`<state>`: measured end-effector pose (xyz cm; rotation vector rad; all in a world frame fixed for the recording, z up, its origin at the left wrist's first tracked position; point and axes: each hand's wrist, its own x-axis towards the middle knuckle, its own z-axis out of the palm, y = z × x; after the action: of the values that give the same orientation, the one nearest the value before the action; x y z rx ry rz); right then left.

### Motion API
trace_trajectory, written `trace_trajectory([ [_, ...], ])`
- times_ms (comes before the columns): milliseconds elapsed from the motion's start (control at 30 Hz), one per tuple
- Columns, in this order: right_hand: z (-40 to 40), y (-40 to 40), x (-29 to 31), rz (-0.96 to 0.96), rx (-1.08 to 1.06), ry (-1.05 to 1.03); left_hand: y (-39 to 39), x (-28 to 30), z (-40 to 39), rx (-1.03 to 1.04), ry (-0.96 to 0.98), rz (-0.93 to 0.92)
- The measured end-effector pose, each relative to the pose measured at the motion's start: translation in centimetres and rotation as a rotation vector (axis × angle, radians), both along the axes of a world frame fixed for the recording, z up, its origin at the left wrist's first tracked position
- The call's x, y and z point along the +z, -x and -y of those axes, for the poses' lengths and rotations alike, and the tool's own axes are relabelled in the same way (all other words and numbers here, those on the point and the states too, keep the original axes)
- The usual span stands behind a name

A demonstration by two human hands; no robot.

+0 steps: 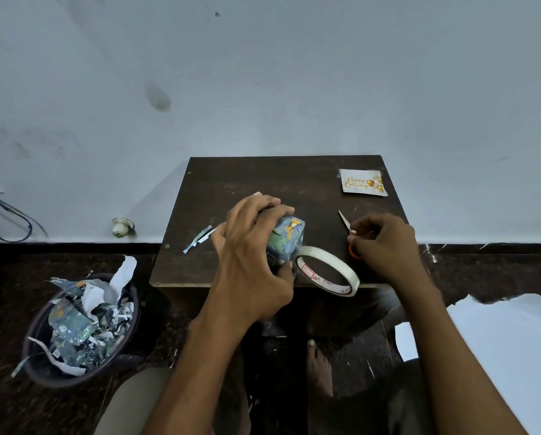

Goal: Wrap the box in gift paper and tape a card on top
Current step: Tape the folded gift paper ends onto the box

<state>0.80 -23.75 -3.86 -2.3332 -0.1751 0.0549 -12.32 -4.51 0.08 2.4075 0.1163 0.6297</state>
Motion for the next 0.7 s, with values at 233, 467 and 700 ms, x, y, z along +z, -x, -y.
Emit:
trace_trajectory([
  [233, -0.6, 0.3, -0.3, 0.080, 0.017, 0.174, -0.2, 0.2, -1.2, -0.008, 0.145, -0.006],
  [467, -0.5, 1.6, 1.3, -0.013, 0.028, 0.386, 0.0, 0.9, -2.7, -0.016, 0.284, 0.042],
  [700, -0.9, 2.0, 2.2, -0.131, -0.095, 0.396, 0.3, 1.6, -4.6, -0.283, 0.603, -0.026],
])
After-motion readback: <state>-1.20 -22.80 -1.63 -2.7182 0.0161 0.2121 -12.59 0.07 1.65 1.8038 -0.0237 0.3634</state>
